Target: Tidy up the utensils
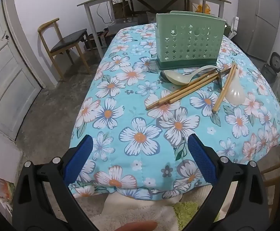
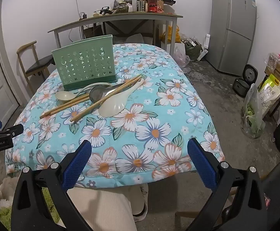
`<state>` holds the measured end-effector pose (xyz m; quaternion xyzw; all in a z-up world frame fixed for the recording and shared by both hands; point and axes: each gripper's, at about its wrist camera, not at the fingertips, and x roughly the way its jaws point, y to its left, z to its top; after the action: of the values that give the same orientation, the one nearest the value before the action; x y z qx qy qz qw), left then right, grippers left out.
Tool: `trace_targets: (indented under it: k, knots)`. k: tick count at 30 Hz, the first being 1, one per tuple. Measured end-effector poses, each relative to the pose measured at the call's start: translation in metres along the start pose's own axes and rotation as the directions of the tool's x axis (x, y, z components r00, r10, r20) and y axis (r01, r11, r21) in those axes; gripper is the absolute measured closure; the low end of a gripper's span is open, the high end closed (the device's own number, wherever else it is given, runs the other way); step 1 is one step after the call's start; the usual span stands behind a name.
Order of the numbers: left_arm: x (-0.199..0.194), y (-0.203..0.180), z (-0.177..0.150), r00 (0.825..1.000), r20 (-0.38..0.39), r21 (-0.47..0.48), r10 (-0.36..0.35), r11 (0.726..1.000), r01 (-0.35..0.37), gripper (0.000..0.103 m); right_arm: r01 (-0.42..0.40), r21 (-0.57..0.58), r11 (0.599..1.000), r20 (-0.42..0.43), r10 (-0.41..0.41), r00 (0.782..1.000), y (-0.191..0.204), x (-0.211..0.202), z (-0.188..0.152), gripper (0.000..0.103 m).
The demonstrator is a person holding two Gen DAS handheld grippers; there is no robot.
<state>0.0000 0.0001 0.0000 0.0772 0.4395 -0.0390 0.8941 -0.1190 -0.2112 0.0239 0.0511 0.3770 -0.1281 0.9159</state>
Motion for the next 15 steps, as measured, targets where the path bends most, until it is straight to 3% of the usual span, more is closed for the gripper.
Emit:
trace_targets:
  k: [15]
  knots:
    - [-0.0015, -0.0004, 0.0044, 1.0, -0.001, -0.002, -0.003, 1.0, 0.003, 0.008, -0.002, 0.0, 1.0, 0.003, 0.002, 1.0, 0.0018, -0.0004, 0.003, 0.006]
